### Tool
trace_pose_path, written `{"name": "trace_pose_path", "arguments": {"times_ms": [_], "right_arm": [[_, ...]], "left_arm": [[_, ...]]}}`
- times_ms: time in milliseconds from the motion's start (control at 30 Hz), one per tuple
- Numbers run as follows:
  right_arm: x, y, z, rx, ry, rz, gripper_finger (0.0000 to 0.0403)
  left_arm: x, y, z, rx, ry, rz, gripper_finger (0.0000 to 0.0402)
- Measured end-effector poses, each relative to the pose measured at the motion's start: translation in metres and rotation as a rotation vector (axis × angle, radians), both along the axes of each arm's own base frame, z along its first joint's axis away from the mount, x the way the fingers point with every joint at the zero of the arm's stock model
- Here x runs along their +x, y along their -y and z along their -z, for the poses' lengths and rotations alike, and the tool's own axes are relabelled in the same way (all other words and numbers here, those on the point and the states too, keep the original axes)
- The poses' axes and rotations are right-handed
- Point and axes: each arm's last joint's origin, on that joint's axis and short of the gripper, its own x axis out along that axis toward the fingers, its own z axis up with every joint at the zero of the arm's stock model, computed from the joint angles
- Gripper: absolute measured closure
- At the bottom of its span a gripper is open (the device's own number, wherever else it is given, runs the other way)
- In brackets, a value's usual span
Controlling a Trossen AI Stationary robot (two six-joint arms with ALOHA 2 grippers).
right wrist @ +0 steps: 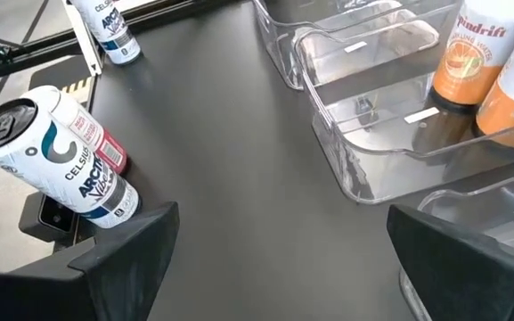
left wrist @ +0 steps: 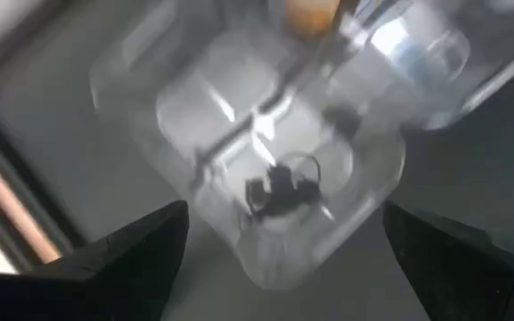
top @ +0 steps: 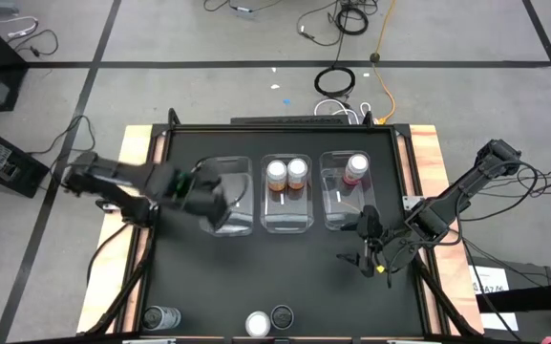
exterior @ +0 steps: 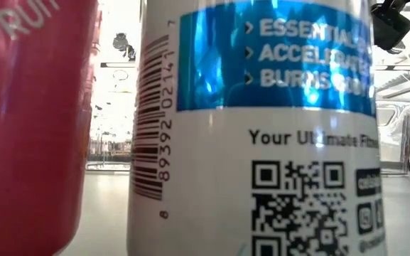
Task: Sort soda cans
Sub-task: Put the left white soda can into the left transparent bin
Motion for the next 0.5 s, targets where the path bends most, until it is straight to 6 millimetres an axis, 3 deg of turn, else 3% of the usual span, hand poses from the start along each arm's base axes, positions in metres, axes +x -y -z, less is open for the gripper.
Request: {"name": "trace_pose_path", "arguments": {"times_ms": [233, 500], "right_arm": [[0.0, 0.0, 0.0, -0.011, -0.001, -0.007, 0.0009], [0.0, 0.0, 0.0, -0.015, -0.005, -0.007, 0.0009]], "left_arm": [[-0.045, 0.053, 0.028, -0.193, -0.047, -0.177, 0.0017], [-0.057, 0.088, 0.029, -0.319, -0.007, -0.169, 0.0017]]}}
